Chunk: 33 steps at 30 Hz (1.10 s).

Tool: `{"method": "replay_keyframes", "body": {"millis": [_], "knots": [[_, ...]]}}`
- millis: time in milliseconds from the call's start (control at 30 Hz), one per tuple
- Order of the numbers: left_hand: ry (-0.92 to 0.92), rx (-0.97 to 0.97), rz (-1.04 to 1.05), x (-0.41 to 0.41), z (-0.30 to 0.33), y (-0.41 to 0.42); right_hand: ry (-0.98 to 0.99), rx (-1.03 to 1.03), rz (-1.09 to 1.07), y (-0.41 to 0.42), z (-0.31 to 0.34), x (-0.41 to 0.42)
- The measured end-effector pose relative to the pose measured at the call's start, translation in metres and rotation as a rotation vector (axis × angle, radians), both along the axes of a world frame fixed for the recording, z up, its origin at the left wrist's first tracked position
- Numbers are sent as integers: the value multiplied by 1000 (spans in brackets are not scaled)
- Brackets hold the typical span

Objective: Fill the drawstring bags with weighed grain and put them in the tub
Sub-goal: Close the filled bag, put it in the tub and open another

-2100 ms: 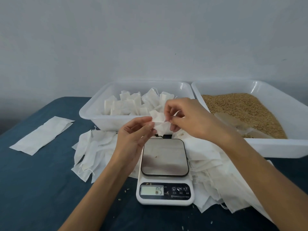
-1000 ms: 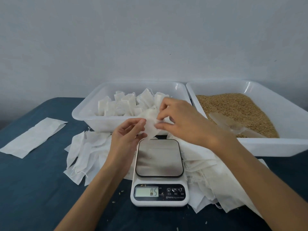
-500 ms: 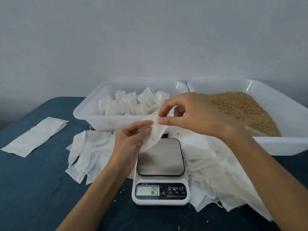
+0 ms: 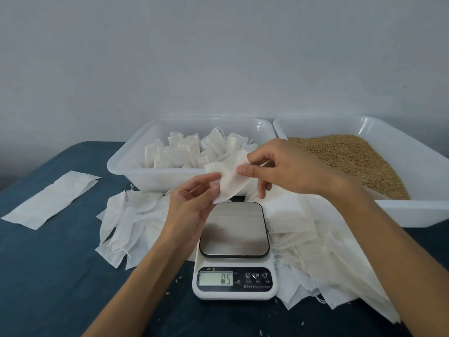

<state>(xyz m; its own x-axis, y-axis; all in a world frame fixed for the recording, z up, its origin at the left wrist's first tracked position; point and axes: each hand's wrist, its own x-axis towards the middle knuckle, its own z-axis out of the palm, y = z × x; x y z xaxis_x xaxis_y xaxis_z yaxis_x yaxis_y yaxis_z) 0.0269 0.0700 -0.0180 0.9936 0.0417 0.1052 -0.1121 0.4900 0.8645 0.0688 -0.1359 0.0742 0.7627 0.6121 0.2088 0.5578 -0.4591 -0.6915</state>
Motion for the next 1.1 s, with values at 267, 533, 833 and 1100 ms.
{"method": "replay_keyframes", "body": {"millis": [267,533,833,1100], "knots": [[7,-9,28,2,-1,0,48,134,-50,-13,8,0],[2,-23,-45,-1,3,0,-11,50,-45,-12,7,0],[-40,44,-61,1,1,-2,45,29,-35,-25,15,-1],[9,128,69,2,-1,2,98,-8,-91,-25,14,2]]}}
